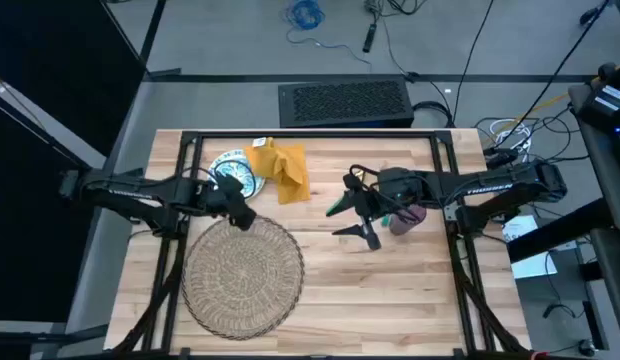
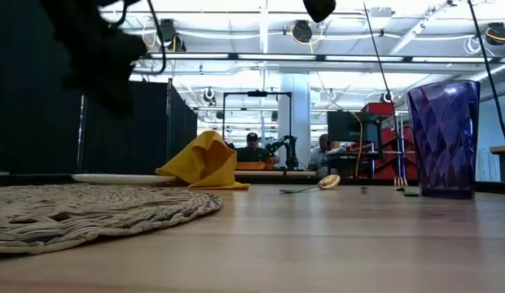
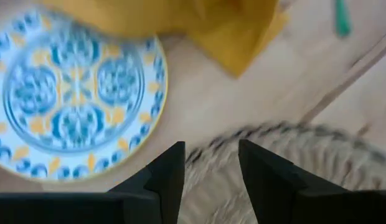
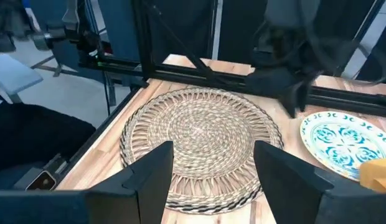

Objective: Set table place
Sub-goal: Move the brown table mat to the center of the table

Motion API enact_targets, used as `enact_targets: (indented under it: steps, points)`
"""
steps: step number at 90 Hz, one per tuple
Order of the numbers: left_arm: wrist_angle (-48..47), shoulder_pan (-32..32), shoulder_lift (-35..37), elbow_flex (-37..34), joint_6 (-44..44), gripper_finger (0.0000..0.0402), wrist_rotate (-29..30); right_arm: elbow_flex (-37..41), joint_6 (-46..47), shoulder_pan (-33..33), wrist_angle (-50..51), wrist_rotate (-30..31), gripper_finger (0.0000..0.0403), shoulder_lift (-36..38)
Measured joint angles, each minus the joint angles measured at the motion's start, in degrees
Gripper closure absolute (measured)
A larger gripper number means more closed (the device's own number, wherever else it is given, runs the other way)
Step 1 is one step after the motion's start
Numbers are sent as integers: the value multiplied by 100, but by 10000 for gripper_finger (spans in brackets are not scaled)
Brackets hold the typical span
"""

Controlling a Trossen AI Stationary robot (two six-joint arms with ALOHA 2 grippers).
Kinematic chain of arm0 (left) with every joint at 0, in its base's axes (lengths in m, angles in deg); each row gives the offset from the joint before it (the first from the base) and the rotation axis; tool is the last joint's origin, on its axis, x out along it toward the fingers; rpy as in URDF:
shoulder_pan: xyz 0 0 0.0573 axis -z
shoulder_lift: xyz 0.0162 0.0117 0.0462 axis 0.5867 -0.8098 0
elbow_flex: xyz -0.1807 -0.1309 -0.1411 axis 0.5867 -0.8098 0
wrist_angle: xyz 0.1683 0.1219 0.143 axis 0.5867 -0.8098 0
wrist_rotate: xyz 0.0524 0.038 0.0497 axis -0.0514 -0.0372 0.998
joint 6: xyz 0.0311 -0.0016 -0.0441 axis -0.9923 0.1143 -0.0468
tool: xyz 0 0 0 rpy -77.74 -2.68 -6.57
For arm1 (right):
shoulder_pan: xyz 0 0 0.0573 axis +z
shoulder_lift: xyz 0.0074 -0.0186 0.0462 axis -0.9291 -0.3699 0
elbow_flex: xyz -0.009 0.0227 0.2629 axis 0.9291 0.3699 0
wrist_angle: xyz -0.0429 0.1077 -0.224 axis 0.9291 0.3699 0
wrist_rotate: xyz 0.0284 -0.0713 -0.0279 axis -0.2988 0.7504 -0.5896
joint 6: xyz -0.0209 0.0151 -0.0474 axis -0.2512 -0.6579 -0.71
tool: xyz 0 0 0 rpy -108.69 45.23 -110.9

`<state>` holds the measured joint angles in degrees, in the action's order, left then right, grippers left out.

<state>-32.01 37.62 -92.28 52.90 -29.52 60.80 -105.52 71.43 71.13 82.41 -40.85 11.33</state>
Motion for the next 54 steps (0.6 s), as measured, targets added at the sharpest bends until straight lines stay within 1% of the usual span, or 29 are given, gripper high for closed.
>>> enact_targets:
  steps: [13, 28, 43, 54]
  points:
    - [-160, 2, 0, -254, -39, 265, -218, 0, 45, -149, -13, -1, 193, 1]
    - [-421, 54, 0, -396, -231, 265, -880, 0, 203, -351, -13, 3, 193, 2]
    - [-418, 358, 0, -410, -457, 265, -1528, 0, 317, -470, 65, 7, 193, 2]
    - [-665, 597, 0, -410, -343, 265, -1491, 0, 351, -479, 101, 26, 193, 2]
